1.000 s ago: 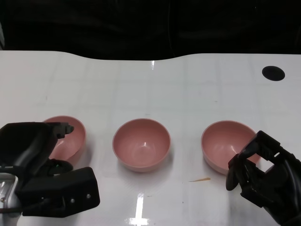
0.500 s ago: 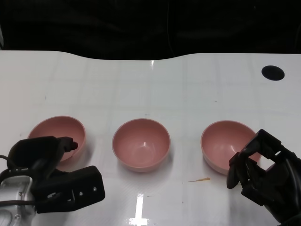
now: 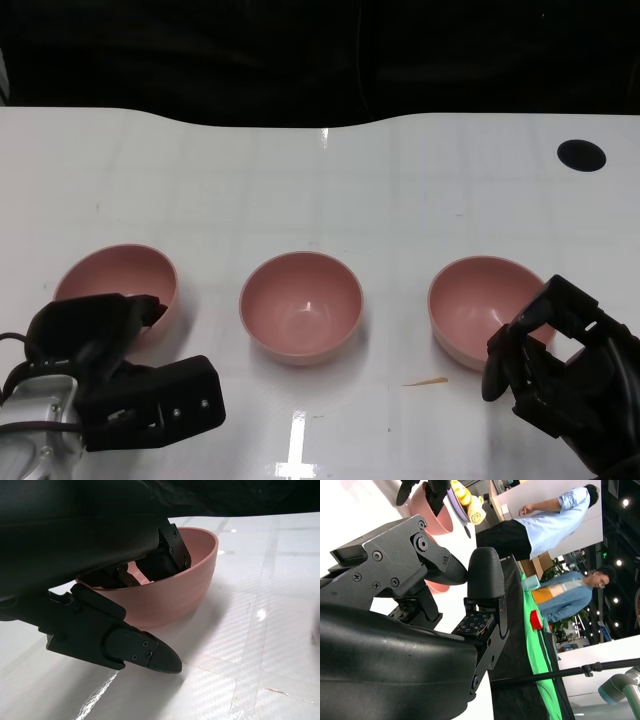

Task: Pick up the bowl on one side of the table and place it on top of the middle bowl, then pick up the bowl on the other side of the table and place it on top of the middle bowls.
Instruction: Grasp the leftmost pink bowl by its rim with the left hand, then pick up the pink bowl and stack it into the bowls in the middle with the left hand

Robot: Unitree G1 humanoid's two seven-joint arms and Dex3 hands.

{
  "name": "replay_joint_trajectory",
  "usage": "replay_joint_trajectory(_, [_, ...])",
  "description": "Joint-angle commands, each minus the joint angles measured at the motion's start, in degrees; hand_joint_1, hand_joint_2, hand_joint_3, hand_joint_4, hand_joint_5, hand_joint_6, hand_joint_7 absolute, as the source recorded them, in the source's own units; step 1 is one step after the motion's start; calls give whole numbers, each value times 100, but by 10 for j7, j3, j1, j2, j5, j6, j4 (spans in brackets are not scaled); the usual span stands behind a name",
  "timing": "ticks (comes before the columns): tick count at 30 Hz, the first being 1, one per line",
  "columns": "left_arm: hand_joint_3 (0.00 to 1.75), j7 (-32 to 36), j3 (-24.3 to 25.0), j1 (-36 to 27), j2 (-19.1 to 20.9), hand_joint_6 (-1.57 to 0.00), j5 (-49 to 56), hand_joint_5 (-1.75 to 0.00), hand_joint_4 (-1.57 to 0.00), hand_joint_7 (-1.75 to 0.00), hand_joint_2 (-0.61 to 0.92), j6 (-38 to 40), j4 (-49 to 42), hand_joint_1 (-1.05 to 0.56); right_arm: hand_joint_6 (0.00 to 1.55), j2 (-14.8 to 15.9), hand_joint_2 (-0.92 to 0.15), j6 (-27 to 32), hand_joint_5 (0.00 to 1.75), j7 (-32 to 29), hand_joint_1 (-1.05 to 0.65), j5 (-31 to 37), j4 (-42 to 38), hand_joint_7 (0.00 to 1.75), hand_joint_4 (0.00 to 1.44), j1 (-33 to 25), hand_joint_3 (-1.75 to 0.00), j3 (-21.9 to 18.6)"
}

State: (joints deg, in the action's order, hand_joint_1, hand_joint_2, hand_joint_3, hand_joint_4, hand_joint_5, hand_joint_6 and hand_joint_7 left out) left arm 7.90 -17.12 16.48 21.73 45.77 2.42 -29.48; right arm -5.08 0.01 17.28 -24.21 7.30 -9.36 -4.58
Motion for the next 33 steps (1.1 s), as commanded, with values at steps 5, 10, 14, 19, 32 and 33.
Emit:
replay_joint_trajectory(5, [7,73,0,8,-4,-106,-31,-19,-109,-11,92,-40,-54,-20,77,3,-55,0,175,-1,-9,-4,8,145,87,-3,-110,1])
replay_joint_trajectory(10, [8,126,-4,13,-10,-78,-43,-159,-82,-125,92,-71,-76,-8,78,3,-54,-3,175,1,-11,-5,3,144,87,-1,-110,-1])
replay_joint_trajectory(14, [16,147,-4,11,-7,-51,-54,-174,-76,-172,92,-99,-73,-8,78,4,-54,-7,175,0,-10,1,3,143,87,-2,-110,1])
replay_joint_trajectory(19, [21,117,4,1,3,-50,-68,-175,-77,-173,92,-95,-20,-10,78,2,-54,-10,175,2,-10,0,1,144,87,-1,-111,0])
replay_joint_trajectory(32, [22,-44,38,-23,17,-51,-57,-175,-70,-172,90,45,253,-6,76,5,-54,-3,175,6,-10,-7,2,145,86,-4,-109,-3])
replay_joint_trajectory(33, [22,-59,42,-19,20,-52,-56,-175,-70,-171,90,54,274,-5,76,5,-54,-4,175,5,-10,-5,2,145,86,-3,-109,-2])
